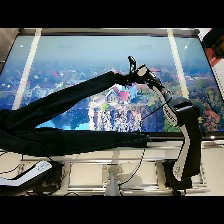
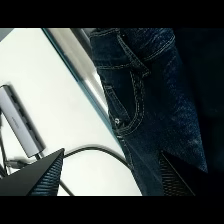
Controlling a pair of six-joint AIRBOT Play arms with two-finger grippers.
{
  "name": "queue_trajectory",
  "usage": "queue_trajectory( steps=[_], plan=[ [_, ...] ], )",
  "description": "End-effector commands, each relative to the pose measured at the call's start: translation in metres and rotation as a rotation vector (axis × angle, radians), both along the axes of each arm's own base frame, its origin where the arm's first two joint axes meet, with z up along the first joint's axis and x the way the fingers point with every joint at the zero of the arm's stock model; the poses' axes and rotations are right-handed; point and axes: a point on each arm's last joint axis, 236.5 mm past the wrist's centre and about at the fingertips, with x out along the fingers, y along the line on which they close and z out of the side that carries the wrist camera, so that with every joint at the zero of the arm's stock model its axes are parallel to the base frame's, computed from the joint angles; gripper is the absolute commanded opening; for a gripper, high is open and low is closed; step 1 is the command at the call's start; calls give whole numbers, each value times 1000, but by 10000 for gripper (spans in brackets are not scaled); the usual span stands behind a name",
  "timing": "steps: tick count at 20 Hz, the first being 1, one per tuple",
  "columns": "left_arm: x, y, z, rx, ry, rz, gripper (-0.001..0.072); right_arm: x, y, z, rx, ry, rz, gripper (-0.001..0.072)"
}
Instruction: Fold the clothes and pants, and hang the long-sleeved shirts on hangers.
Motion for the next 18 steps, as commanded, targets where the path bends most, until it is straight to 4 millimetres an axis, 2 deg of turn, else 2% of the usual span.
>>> queue_trajectory(
  steps=[1,4,6,8,11,13,14,18],
  plan=[
    [1,2,1,6,-4,-1,621,12,-4,5,-42,-66,-5,28],
    [6,6,3,26,-25,-9,621,27,-29,32,-144,-163,20,28],
    [22,5,3,22,-95,-18,621,39,-58,68,-201,-242,-5,27],
    [46,1,4,3,-206,-23,621,52,-100,108,-257,-307,-72,27],
    [84,-9,11,-36,-376,-54,621,59,-185,153,-329,-328,-214,27],
    [103,-20,10,-85,-441,-94,620,51,-236,164,-361,-292,-268,28],
    [111,-26,6,-122,-467,-103,620,45,-258,163,-376,-261,-286,27],
    [144,-60,-20,-343,-558,-129,619,20,-331,140,-436,-125,-345,28]
  ],
)
